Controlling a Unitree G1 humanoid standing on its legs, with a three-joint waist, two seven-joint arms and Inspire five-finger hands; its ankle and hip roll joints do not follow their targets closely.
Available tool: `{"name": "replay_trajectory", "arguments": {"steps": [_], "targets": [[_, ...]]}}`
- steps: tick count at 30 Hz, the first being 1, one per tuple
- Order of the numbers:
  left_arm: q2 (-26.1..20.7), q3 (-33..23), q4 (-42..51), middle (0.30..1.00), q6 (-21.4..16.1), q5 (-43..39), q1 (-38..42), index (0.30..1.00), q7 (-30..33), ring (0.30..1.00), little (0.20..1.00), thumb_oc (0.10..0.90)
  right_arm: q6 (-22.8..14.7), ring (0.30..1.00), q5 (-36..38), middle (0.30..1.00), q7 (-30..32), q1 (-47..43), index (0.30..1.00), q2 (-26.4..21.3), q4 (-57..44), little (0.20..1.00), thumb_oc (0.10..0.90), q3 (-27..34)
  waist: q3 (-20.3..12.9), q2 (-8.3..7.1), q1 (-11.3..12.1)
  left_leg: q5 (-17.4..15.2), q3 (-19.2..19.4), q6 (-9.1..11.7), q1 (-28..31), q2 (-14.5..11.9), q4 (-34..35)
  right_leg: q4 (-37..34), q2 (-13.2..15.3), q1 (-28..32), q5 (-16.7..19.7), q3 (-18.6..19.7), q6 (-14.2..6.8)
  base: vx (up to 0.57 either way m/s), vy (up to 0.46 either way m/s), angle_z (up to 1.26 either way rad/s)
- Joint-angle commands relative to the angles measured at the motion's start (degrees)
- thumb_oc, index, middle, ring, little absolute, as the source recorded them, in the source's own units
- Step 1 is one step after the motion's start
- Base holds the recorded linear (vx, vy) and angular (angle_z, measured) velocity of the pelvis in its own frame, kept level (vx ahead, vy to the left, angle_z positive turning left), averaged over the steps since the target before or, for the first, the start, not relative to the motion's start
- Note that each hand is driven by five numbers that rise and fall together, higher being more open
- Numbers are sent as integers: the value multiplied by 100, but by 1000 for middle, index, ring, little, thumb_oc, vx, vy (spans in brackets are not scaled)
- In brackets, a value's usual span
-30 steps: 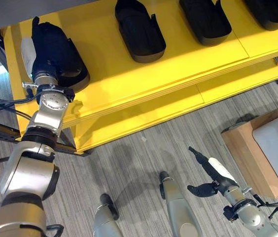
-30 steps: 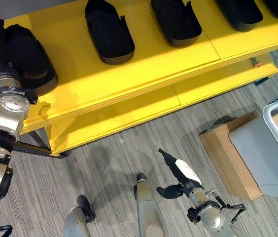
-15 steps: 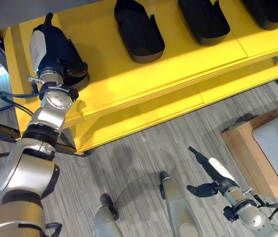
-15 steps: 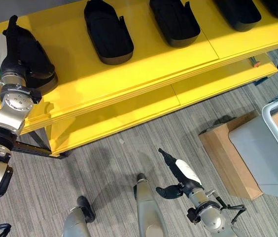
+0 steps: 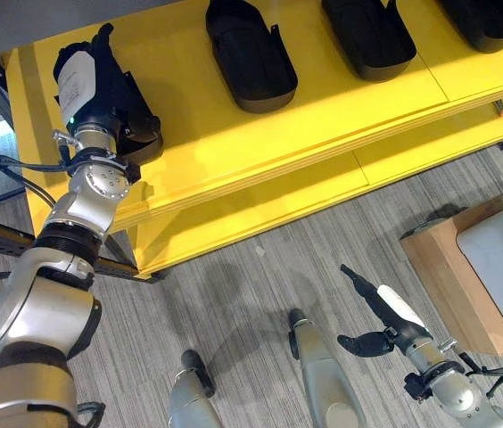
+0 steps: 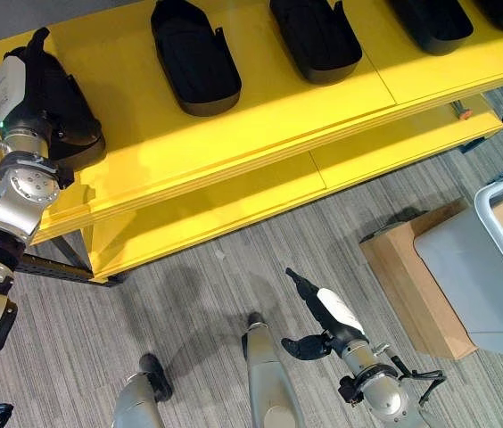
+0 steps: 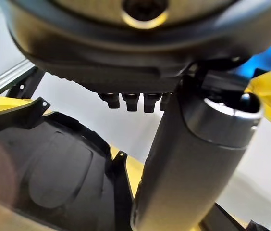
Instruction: Move parts from the plastic box to the shelf.
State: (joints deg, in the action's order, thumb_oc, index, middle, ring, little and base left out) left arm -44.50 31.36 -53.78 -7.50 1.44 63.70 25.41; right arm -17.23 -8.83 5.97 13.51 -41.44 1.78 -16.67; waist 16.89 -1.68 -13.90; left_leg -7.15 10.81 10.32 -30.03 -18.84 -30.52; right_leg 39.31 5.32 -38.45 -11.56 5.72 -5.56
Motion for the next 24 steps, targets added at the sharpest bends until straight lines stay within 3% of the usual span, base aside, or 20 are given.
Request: {"name": "replay_trajectory", "arguments": {"steps": [1, 24], "targets": [[-477, 46, 103, 1000, -343, 306, 804, 1000, 155, 1000, 1000, 900, -491, 1000, 216, 1000, 136, 124, 1000, -288, -495, 1000, 900, 325, -423, 66, 6, -125, -354, -387, -256, 183, -430, -336, 95, 202, 405, -89, -122, 0, 0, 0], [-606, 516, 84, 1000, -364, 855, 944, 1000, 38, 1000, 1000, 900, -555, 1000, 178, 1000, 140, 189, 1000, -341, -532, 1000, 900, 404, -388, 84, 5, -126, -396, -400, -316, 200, -478, -292, 119, 171, 408, -106, -130, 0, 0, 0]]}}
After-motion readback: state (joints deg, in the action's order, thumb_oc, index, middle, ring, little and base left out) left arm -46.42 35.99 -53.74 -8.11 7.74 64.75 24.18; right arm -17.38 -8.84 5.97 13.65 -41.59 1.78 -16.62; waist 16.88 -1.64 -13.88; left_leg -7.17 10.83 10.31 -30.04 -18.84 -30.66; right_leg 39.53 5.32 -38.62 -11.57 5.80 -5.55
